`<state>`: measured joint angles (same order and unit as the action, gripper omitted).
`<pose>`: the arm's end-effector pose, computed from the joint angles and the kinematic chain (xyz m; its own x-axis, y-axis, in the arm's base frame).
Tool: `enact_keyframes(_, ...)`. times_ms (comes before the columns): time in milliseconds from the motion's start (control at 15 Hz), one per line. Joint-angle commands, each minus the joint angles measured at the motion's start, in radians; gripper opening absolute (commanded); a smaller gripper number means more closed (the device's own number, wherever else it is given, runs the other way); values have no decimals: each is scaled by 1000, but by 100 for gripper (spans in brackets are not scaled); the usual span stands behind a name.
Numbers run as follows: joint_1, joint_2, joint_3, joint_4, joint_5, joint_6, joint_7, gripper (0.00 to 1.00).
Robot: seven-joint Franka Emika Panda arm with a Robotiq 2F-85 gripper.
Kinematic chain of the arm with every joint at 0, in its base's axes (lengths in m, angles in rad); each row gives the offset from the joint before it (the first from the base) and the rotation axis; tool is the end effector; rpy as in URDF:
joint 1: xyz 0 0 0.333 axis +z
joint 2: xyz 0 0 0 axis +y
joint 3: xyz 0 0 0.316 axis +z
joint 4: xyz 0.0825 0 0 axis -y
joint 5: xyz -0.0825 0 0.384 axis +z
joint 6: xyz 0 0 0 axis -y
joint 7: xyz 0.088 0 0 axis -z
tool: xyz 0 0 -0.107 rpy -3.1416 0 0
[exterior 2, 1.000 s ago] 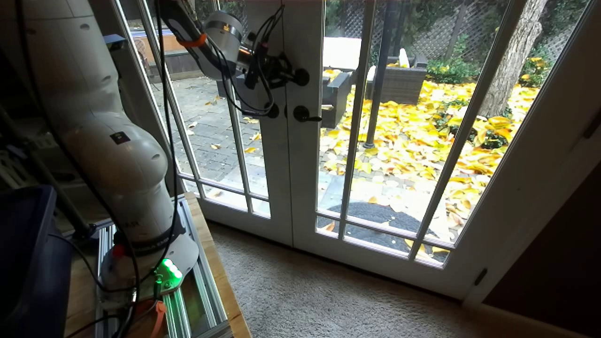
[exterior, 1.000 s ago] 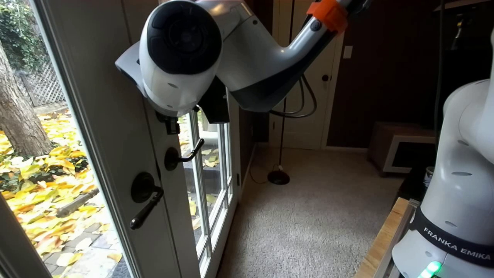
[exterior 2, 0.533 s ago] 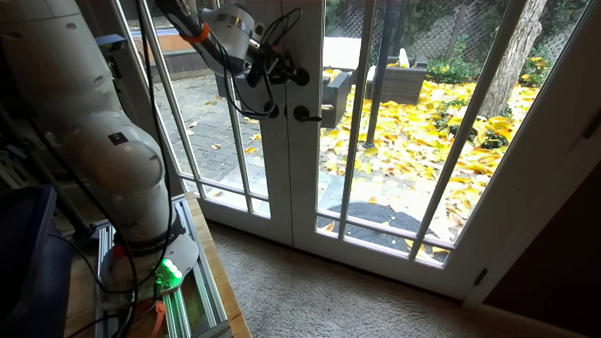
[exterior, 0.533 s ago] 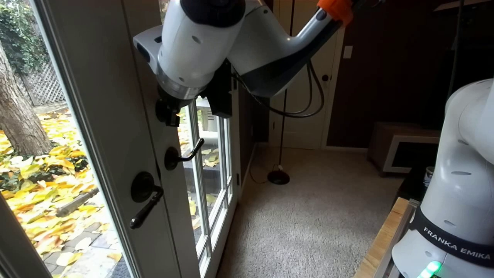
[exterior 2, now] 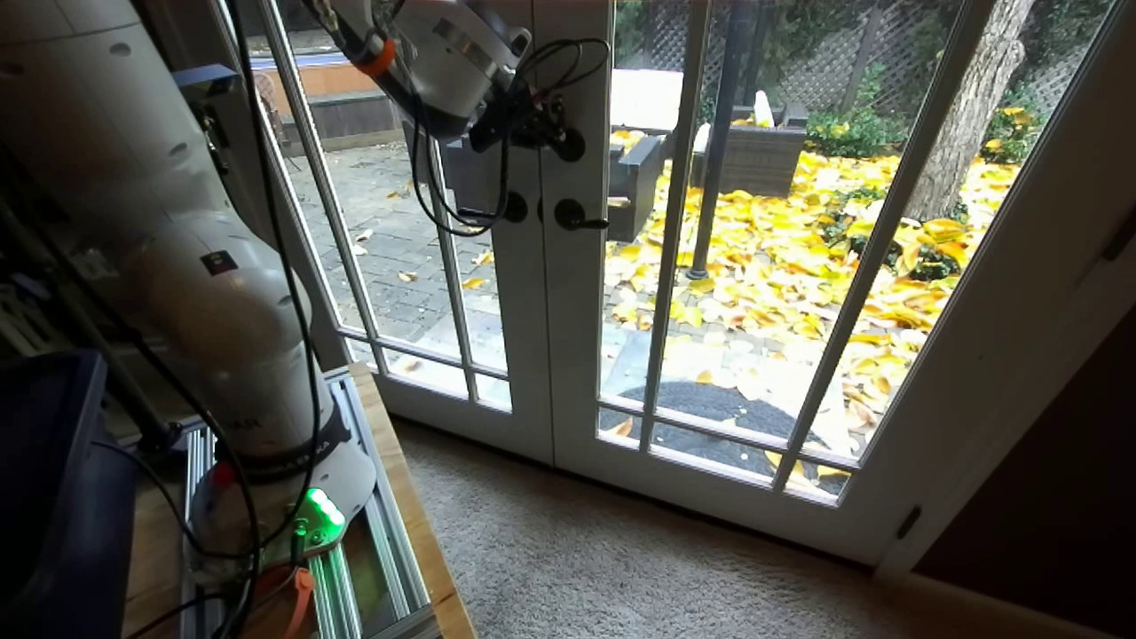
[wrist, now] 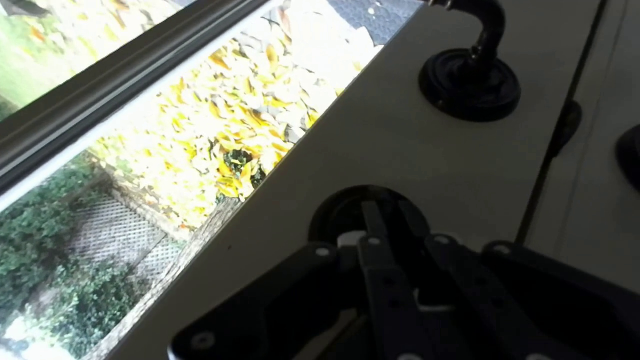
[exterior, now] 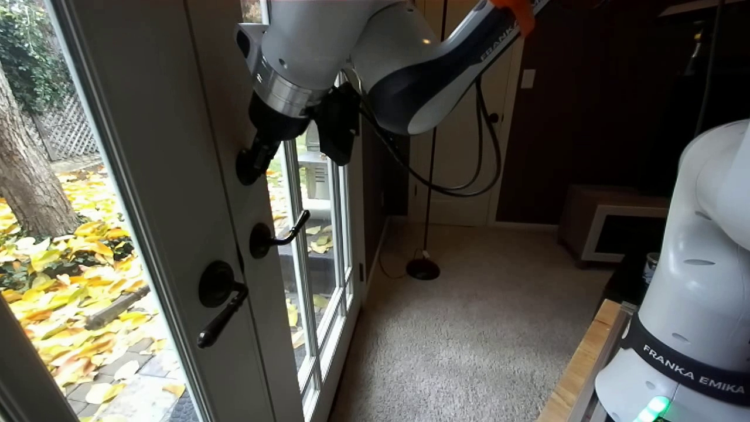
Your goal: Turn the lock on the door to the right
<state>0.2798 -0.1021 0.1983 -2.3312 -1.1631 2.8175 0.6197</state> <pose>0.4391 0.2800 0.4204 0.4149 0.7640 0.4941 0.5338 -0.6442 0.5478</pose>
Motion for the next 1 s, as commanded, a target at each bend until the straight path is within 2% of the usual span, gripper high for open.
enact_keyframes(0, 2, -44, -55, -40, 234, 122, -104, 3)
enact_keyframes(67, 8, -47, -68, -54, 305, 142, -135, 3)
enact_keyframes(200, -18, -45, -49, -82, 470, 197, -212, 3)
enact_keyframes(267, 28, -46, -93, -95, 547, 215, -251, 3)
enact_keyframes(467, 100, -39, -146, -130, 781, 277, -365, 3)
enact_keyframes(667, 249, -33, -252, -165, 1010, 345, -472, 3)
enact_keyframes(933, 513, -102, -452, -206, 1305, 357, -623, 3)
